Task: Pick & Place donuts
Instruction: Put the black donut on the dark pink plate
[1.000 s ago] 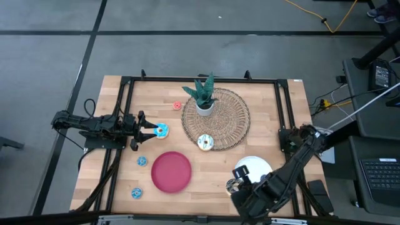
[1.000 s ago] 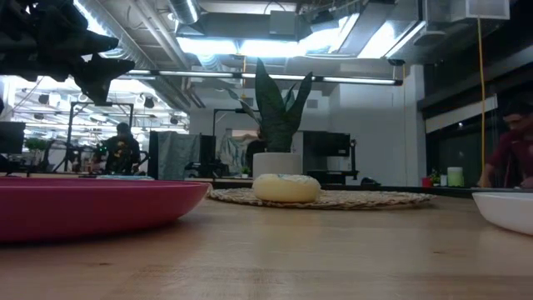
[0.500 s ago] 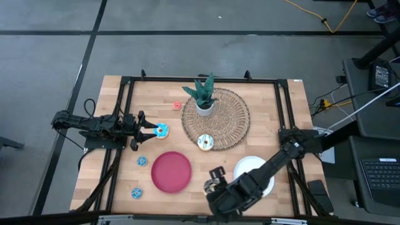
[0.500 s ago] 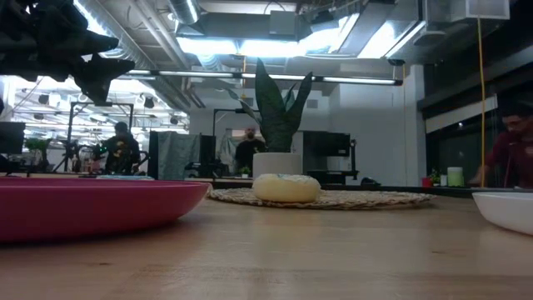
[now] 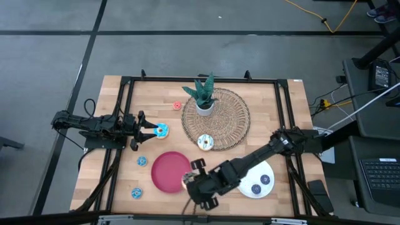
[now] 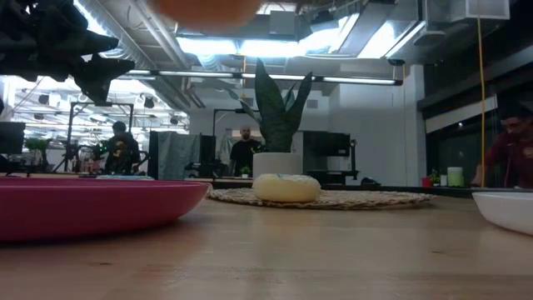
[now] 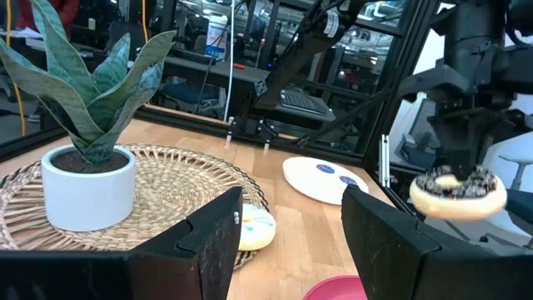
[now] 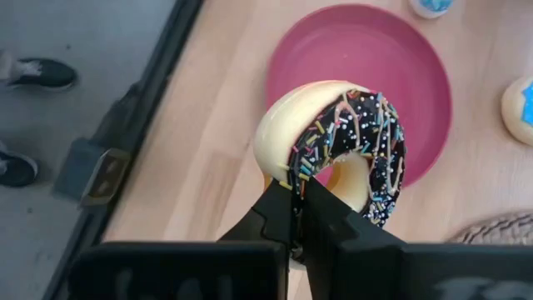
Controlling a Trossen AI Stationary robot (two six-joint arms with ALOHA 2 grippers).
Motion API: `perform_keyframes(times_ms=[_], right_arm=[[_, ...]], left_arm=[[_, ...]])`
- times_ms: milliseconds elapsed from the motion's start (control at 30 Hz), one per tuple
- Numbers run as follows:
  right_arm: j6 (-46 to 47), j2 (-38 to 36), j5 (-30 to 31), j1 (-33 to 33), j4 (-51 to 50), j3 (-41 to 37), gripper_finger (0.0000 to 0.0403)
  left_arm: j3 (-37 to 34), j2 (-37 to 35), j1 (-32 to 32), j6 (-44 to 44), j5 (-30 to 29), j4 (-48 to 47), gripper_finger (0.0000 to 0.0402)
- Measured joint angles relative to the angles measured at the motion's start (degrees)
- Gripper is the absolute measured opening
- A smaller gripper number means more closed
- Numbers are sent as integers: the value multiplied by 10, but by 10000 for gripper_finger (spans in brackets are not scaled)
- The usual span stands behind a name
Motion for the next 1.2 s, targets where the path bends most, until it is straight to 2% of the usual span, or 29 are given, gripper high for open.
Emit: perform_keyframes(times_ms=[500,1067,1200], right_arm=[[-35,79,-5,-71,98,-1,16],[-105,148,0,-82,125,-1,17],[-108,151,0,-82,127,-1,41]], left_arm=[[0,0,0,0,0,0,198],[0,0,0,0,0,0,198],[0,0,0,0,0,0,198]])
